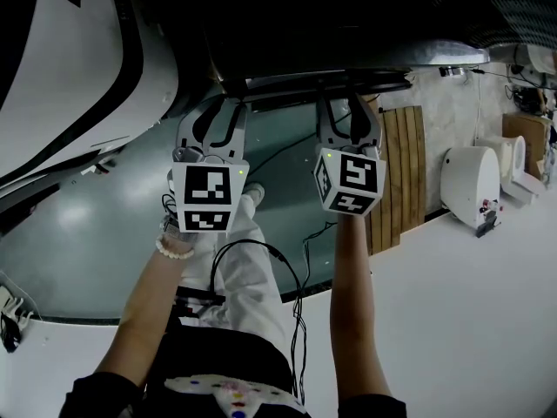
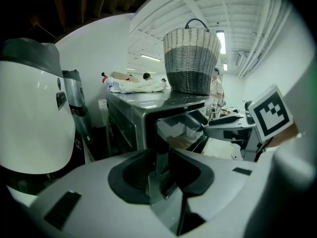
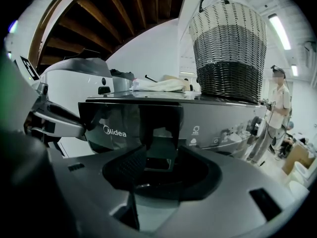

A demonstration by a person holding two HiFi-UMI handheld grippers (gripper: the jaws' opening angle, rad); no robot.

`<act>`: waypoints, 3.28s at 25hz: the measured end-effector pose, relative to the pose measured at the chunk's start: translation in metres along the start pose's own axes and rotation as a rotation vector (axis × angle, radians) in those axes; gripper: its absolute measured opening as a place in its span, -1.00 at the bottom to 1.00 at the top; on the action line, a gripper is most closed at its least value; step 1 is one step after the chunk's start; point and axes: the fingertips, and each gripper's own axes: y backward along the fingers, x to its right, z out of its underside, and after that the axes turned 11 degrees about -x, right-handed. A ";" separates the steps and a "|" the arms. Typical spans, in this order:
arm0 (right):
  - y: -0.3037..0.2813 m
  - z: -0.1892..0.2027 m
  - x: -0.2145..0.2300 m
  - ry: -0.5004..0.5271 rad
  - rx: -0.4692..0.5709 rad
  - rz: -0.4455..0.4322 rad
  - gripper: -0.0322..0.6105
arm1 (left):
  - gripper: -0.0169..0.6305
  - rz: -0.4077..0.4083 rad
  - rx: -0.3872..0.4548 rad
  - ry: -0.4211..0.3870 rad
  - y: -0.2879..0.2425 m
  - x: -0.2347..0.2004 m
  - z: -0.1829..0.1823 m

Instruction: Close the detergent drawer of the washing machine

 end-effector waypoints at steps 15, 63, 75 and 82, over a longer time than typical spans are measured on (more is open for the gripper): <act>-0.013 -0.009 -0.001 -0.018 -0.027 0.041 -0.30 | -0.66 -0.026 -0.024 0.006 -0.006 -0.011 -0.004; 0.223 -0.069 -0.090 -0.107 0.185 0.018 -0.89 | -0.91 0.423 0.149 -0.322 0.179 0.057 -0.080; 0.255 -0.067 -0.087 -0.127 0.178 0.047 -0.89 | -0.91 0.436 0.184 -0.341 0.206 0.053 -0.083; 0.255 -0.065 -0.089 -0.129 0.169 0.031 -0.89 | -0.91 0.423 0.170 -0.351 0.207 0.052 -0.077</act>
